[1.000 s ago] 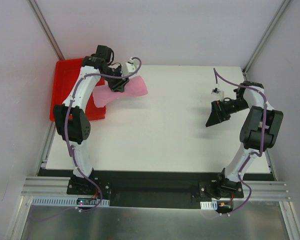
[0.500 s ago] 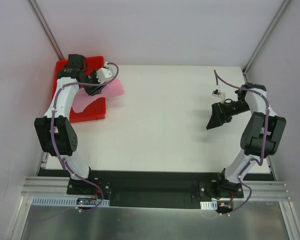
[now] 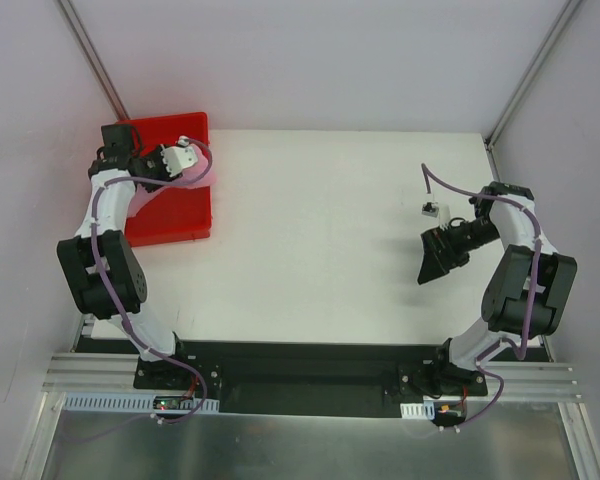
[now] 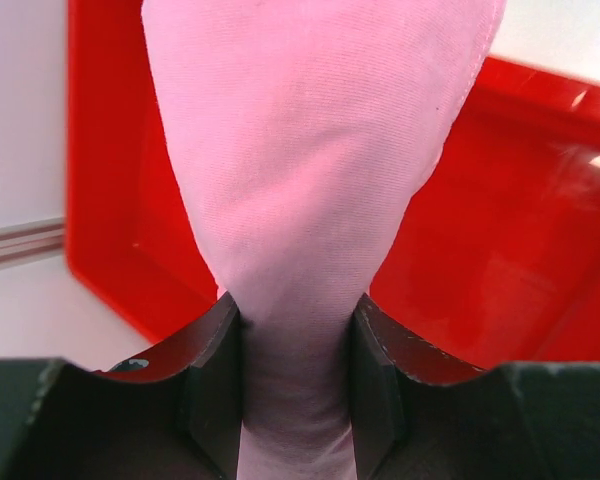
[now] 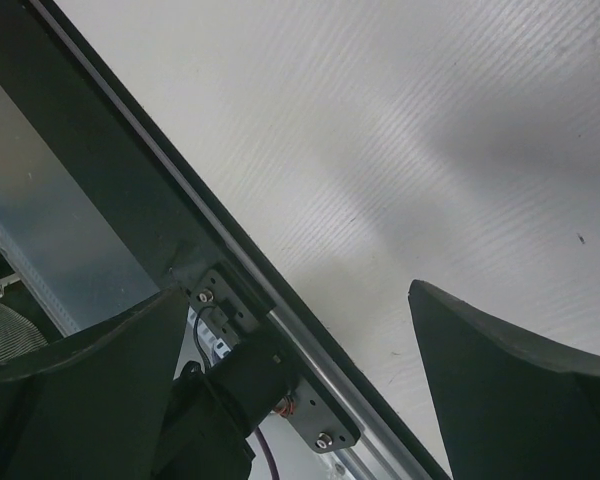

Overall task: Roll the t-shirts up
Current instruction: Place the T-shirt in the bin.

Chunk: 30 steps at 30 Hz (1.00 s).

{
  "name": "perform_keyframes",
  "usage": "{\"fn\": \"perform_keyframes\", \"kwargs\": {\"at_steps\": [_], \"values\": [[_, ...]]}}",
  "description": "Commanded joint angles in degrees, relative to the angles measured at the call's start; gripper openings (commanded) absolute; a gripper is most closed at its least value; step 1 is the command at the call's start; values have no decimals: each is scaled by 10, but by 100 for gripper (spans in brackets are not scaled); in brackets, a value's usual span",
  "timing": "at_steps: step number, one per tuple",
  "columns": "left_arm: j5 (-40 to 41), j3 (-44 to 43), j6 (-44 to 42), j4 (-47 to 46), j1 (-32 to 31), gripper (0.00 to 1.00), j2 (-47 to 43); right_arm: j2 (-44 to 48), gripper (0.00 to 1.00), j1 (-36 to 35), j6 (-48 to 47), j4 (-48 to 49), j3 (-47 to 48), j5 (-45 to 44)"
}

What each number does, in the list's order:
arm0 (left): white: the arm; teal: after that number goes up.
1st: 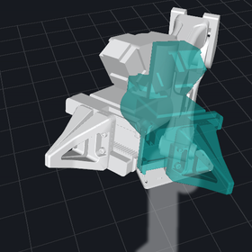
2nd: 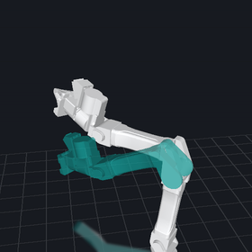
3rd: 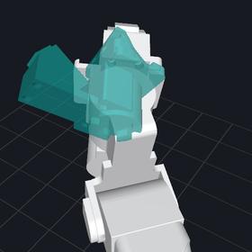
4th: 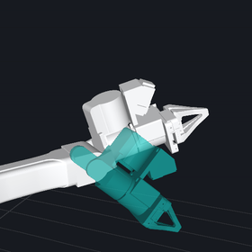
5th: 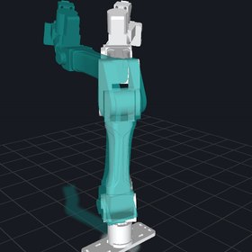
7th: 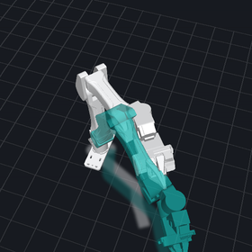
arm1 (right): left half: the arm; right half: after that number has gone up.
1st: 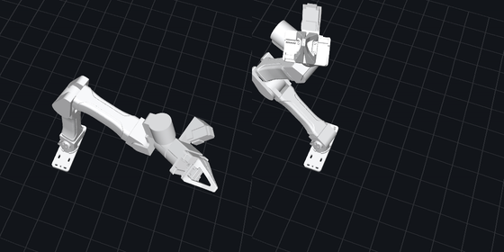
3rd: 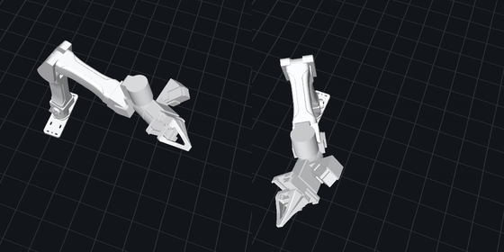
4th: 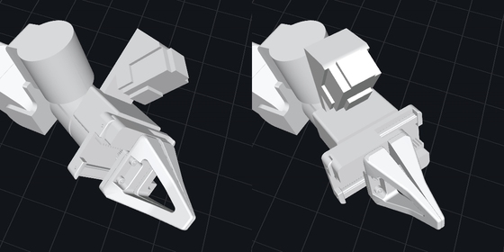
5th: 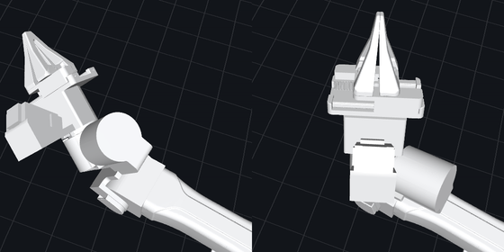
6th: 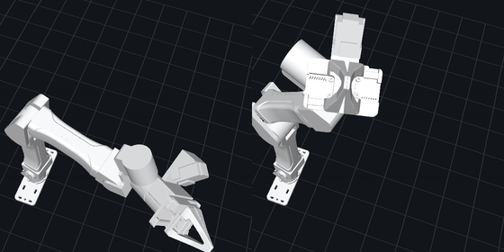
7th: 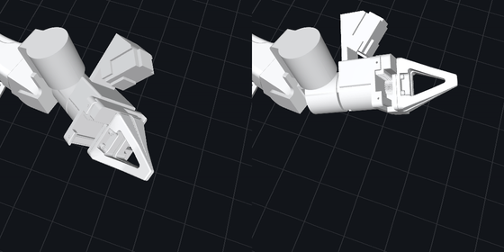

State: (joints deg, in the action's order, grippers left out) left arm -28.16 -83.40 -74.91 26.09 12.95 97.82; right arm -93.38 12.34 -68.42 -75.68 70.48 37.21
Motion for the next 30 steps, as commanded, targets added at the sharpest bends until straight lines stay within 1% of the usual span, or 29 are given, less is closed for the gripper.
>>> {"fn": "perform_keyframes", "kwargs": {"at_steps": [1, 6, 10, 13, 17, 21, 23, 25, 30], "values": [[-35, 17, -111, -42, 14, 0, -9, 18, 96, 1, -10, -166, -7, -35], [-36, 56, -186, -48, 30, 0, 2, 17, 96, 1, -8, -166, -10, -46], [-37, 64, -194, -48, 36, 0, 14, 14, 96, 1, -11, -166, -23, -54], [-39, 96, -210, -48, 37, 0, 11, 8, 96, 1, -12, -165, -19, -57], [-35, 161, -235, -48, 36, 0, -7, 0, 96, 0, -11, -163, -12, -61], [-37, 185, -224, -48, 36, 0, -13, -6, 96, 1, -12, -162, -13, -68], [-36, 206, -247, -48, 37, 0, -22, -8, 96, 1, -11, -162, -13, -71], [-22, 219, -270, -48, 37, 0, -25, -8, 96, 1, -11, -162, -14, -74], [-18, 233, -280, -39, 41, 0, -31, -15, 96, 0, -11, -161, -14, -74]]}}
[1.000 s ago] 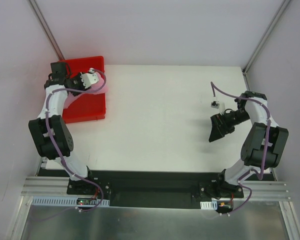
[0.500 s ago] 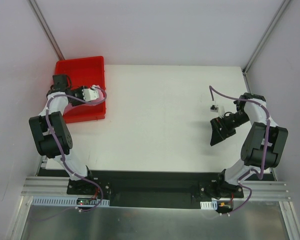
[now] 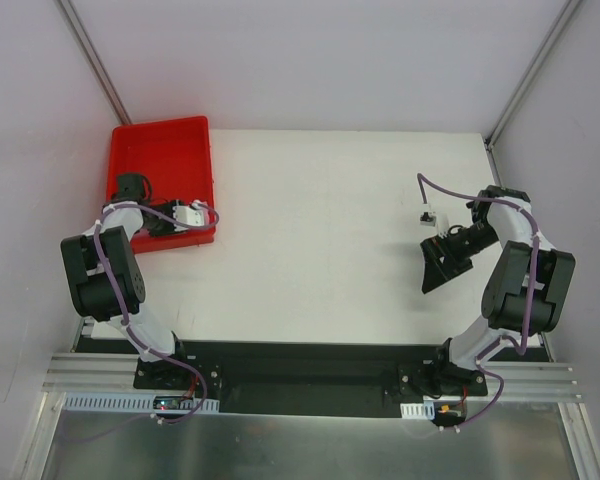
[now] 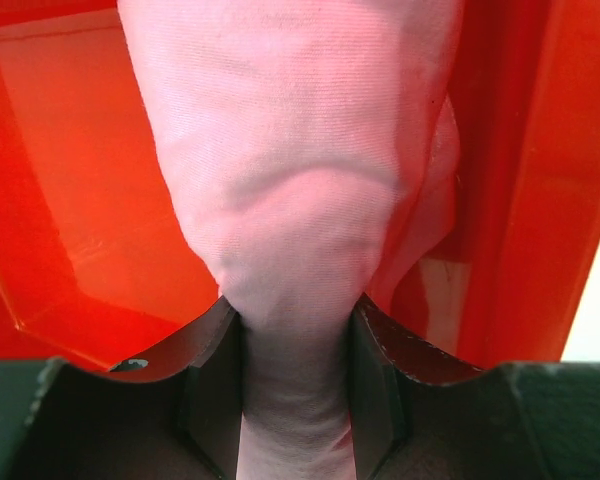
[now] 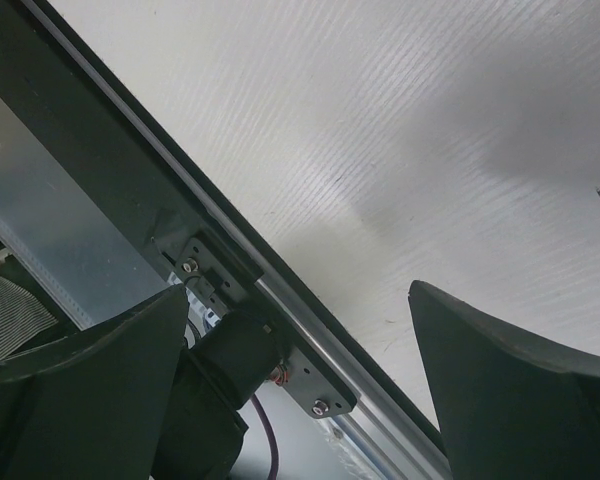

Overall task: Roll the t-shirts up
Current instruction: Place the T-shirt in the bin, then reset both arms

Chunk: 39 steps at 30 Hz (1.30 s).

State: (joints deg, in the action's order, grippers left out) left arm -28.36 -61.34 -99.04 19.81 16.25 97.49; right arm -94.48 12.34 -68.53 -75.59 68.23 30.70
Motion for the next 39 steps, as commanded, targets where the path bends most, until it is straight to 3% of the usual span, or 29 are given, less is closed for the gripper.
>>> {"fn": "perform_keyframes", "kwargs": {"at_steps": [1, 4, 9, 17, 18, 19, 24, 30, 33, 35, 39], "values": [[-16, 13, -42, 27, 9, 0, -27, -5, 96, -1, -10, -161, 9, -10], [-18, -6, -11, 45, 9, 6, -18, -10, 96, -2, -10, -160, 14, -13], [2, -32, 37, 79, 8, 38, 3, -12, 96, -2, -9, -160, 17, -15], [-29, -48, 106, 80, 5, 54, -48, -21, 96, -7, -9, -159, 30, -14], [-32, -47, 115, 79, 5, 89, -56, -24, 96, -8, -9, -159, 31, -13], [-35, -39, 130, 79, 4, 99, -65, -26, 96, -9, -9, -159, 35, -12], [-46, 10, 125, 80, 5, 99, -153, -40, 96, -17, -10, -161, 56, -6], [-71, 32, 176, 92, 4, 99, -211, -60, 96, -21, -14, -167, 77, 11], [-21, 11, 249, 75, -12, 99, -171, -70, 96, -22, -17, -170, 86, 30], [80, -36, 380, 30, -35, 95, -111, -76, 96, -24, -18, -174, 99, 36], [144, -140, 548, 32, -34, 74, -25, -73, 96, -25, -18, -176, 108, 57]]}}
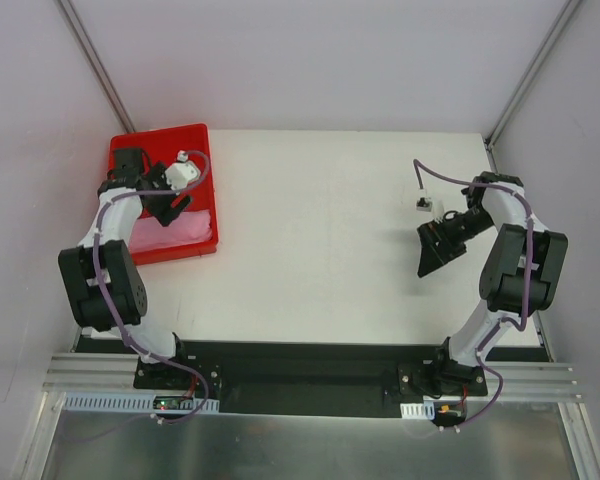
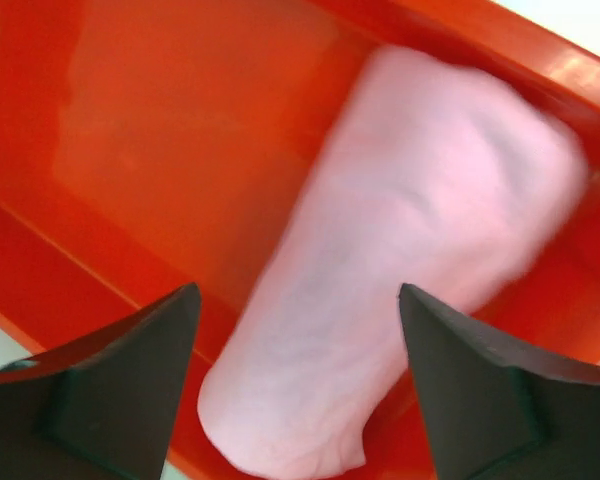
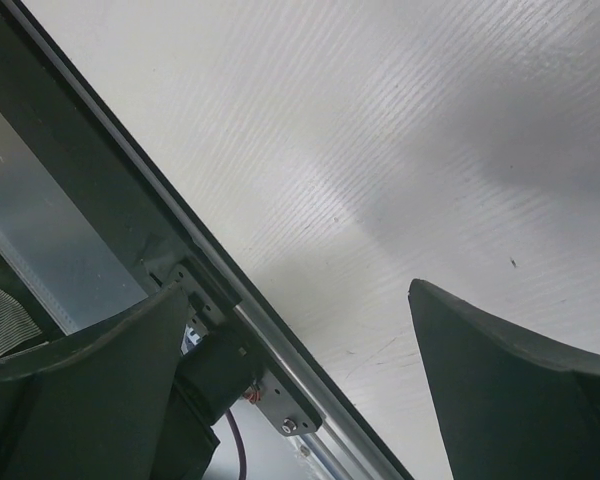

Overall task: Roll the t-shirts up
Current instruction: Reset both arms

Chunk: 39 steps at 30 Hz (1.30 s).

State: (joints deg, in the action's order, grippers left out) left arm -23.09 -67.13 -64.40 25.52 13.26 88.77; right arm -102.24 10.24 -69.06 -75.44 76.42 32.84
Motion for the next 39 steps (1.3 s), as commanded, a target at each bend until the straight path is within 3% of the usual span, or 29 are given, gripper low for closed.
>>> {"fn": "perform_keyframes", "kwargs": {"at_steps": [1, 2, 4, 5, 12, 18, 23, 24, 25, 26, 35, 37, 39], "values": [[95, -107, 218, -22, -4, 64, 73, 6, 96, -3, -13, -177, 25, 39], [99, -120, 233, -15, -5, 41, 93, 7, 96, -4, -13, -177, 25, 42], [111, -155, 269, 5, -9, 5, 116, 9, 96, -3, -13, -177, 22, 46], [117, -161, 279, 11, -10, 0, 134, 10, 96, -3, -14, -177, 19, 47], [114, -151, 302, 94, -12, 0, 191, 21, 96, -2, -16, -173, -4, 59], [88, -58, 314, 96, -12, 0, 149, 25, 96, -2, -17, -175, -7, 61], [69, -33, 324, 94, -12, 0, 87, 23, 96, -2, -19, -176, 12, 68], [67, -39, 330, 93, -12, 3, 80, 23, 96, -3, -17, -175, 18, 71], [66, -43, 337, 94, -12, 27, 65, 23, 96, -3, -15, -174, 27, 72], [68, -48, 345, 93, -14, 97, 58, 24, 96, -4, -11, -171, 49, 76], [95, -83, 375, 94, -131, 99, -79, 97, 96, -7, 209, -18, 180, -36], [95, -104, 393, 98, -171, 99, -109, 128, 96, -10, 268, 53, 182, -59], [69, -130, 411, 105, -202, 99, -123, 178, 96, -22, 376, 148, 175, -140]]}}
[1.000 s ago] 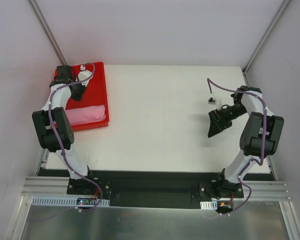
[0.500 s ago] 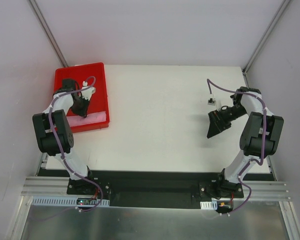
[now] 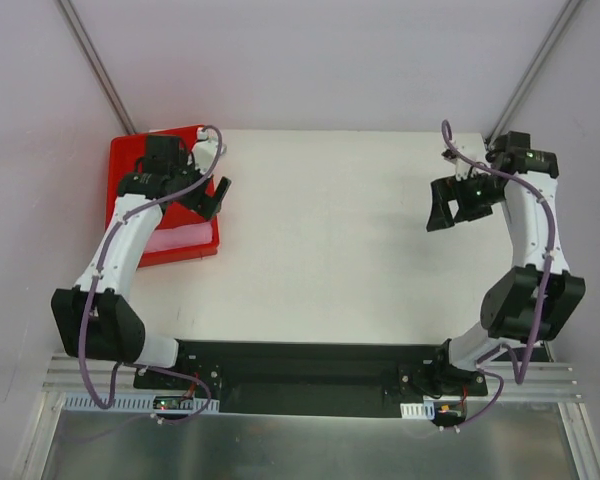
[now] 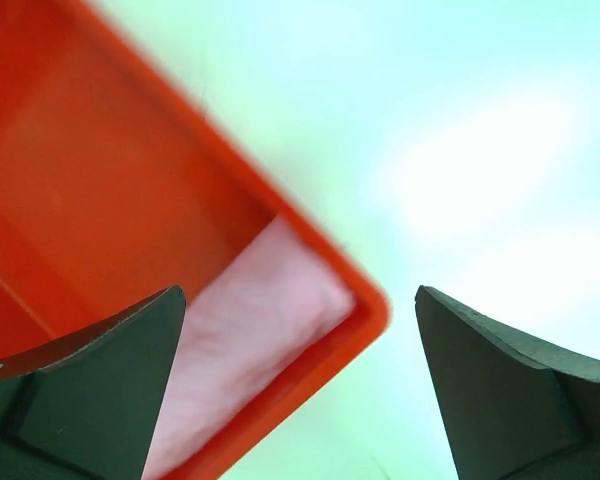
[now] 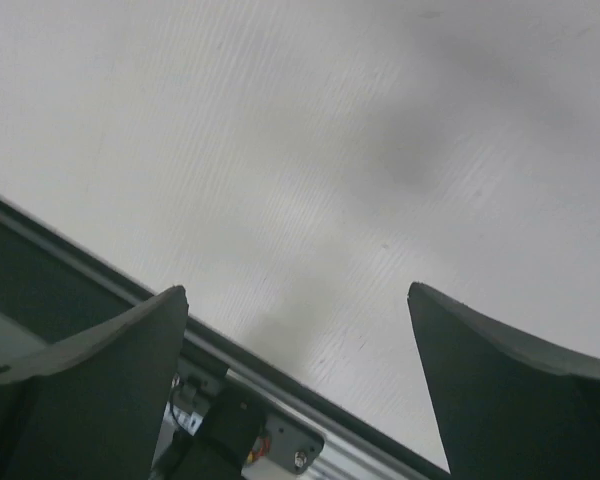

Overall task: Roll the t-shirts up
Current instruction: Reset both arms

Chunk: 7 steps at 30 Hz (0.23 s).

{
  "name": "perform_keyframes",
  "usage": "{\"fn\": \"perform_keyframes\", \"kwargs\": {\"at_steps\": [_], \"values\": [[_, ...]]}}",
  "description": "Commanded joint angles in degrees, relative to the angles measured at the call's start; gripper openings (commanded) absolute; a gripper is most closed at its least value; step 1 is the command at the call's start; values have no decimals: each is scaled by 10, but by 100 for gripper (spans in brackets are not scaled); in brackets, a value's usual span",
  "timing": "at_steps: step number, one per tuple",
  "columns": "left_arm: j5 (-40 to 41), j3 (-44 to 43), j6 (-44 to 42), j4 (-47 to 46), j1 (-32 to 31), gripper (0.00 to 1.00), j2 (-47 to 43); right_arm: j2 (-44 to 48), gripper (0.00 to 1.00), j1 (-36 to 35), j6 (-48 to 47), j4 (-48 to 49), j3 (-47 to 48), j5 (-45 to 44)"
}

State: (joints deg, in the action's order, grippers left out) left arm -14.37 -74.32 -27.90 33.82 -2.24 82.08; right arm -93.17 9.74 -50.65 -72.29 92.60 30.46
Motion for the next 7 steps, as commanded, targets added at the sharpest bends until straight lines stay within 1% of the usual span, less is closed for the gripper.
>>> {"fn": "perform_keyframes", "kwargs": {"at_steps": [1, 2, 4, 5, 7], "values": [[-31, -67, 52, 29, -53, 99, -67, 96, 96, -22, 195, 124, 27, -123], [-55, -75, 58, 31, -62, 99, -72, 102, 96, -25, 189, 122, 35, -98], [-73, -98, 74, 34, -69, 99, -86, 104, 96, -41, 188, 110, 41, -93], [-102, -106, 79, 34, -72, 99, -92, 108, 96, -45, 201, 108, 32, -86], [-129, -126, 90, 33, -73, 99, -107, 117, 96, -50, 213, 112, 12, -73]]}}
